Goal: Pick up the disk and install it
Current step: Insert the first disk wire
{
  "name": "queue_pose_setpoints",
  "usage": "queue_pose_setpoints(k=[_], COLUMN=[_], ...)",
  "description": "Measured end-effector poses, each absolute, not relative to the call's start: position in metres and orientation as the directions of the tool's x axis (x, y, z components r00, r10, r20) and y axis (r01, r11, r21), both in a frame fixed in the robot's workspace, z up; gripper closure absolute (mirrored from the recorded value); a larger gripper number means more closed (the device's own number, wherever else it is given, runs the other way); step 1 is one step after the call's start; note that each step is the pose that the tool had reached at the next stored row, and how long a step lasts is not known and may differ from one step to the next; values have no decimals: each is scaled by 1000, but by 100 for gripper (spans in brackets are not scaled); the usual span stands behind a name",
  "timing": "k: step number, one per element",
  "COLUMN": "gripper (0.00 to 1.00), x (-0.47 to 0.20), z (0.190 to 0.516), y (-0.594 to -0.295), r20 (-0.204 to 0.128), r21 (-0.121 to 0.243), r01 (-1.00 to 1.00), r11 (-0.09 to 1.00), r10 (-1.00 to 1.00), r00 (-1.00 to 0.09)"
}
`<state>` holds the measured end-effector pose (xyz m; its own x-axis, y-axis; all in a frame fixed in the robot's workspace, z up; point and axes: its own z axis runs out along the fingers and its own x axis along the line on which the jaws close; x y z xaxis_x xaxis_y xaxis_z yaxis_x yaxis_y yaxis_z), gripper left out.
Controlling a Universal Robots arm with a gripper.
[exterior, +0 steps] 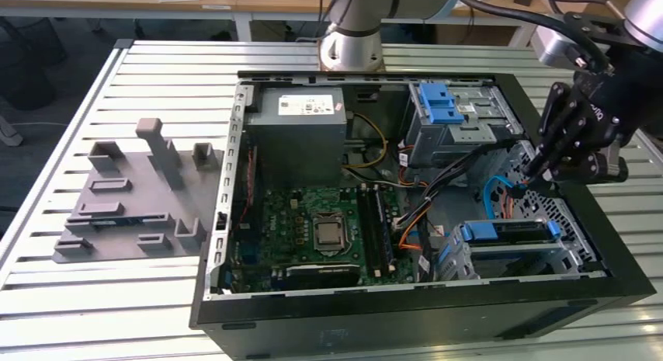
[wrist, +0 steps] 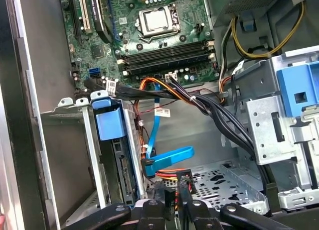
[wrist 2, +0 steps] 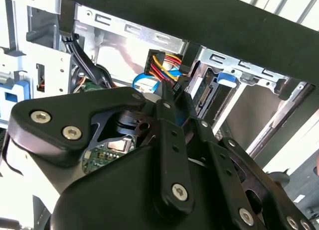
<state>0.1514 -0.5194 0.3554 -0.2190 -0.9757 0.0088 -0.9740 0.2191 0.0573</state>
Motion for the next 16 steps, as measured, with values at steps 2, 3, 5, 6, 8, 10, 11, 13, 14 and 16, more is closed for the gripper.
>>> queue_pose_setpoints(k=[2,3,5,6,8,10,11,13,14,16], gripper=[77,77,84,84,84,84,84,84,84,84], x=[152,152,152,151,148,144,143,143,143,143], z=[355,355,355,355,355,355,355,355,355,355], y=[-518,-518,-518,-518,-518,-519,-519,-519,-519,-519], r20=[14,14,14,15,15,15,15,15,14,14], r21=[56,56,56,56,55,53,52,51,50,48], r01=[-973,-973,-973,-973,-974,-975,-976,-981,-983,-987], r11=[222,222,222,222,219,214,210,189,176,152], r10=[-975,-975,-975,-975,-976,-977,-978,-982,-984,-988], r00=[-222,-222,-222,-222,-219,-214,-209,-188,-175,-151])
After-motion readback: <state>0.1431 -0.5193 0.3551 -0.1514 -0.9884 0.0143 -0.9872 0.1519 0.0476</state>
